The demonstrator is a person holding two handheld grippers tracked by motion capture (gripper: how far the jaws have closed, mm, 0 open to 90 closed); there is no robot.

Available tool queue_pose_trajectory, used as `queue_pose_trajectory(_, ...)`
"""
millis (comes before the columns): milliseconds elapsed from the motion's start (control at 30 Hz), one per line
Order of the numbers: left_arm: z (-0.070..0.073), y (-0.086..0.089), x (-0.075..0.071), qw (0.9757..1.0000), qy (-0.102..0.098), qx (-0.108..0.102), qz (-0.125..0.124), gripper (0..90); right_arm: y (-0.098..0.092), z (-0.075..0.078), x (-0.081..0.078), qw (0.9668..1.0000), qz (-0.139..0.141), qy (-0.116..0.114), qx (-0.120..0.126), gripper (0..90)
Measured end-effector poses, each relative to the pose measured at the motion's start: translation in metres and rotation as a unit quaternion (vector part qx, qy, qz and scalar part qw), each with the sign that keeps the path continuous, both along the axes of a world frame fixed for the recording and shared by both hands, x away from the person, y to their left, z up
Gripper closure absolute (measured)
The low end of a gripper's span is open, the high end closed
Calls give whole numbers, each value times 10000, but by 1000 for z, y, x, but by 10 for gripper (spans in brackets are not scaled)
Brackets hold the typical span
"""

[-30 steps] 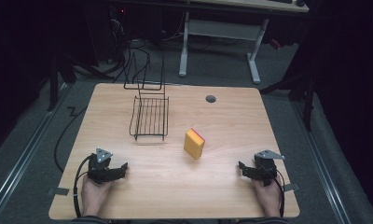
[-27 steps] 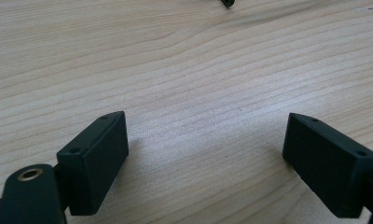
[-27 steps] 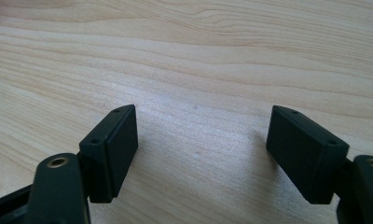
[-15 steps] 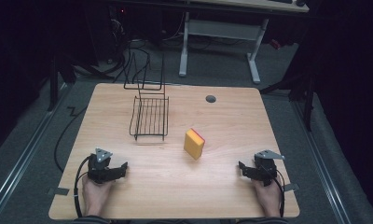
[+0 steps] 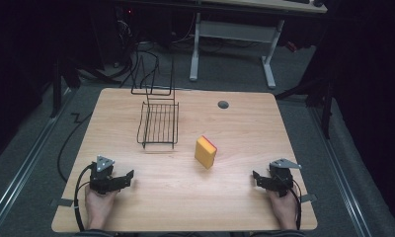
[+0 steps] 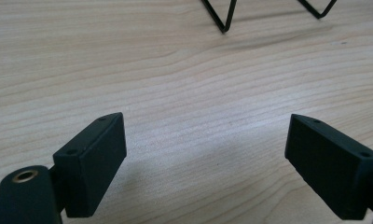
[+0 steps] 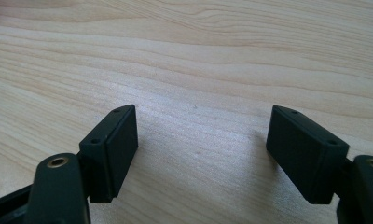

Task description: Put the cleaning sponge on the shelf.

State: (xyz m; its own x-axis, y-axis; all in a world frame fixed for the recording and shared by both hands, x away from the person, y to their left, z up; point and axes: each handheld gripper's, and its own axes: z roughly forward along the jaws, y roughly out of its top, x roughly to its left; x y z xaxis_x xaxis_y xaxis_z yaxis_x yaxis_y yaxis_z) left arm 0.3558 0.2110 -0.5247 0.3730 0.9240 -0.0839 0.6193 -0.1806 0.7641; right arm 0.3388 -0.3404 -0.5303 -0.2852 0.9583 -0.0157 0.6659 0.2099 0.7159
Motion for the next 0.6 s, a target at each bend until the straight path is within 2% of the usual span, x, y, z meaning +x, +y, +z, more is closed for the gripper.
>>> queue_pose_trajectory(133,3,1,0,9999,24,-142,-39,129,0,0,0,10000,2,0,3,253)
queue_pose_trajectory(400,10,-1,-2,9997,-56,-198,-159,125,0,0,0,10000,2,0,2,252)
queue_pose_trajectory(600,17,-9,-2,9993,-124,-146,-310,124,0,0,0,10000,1,0,2,253)
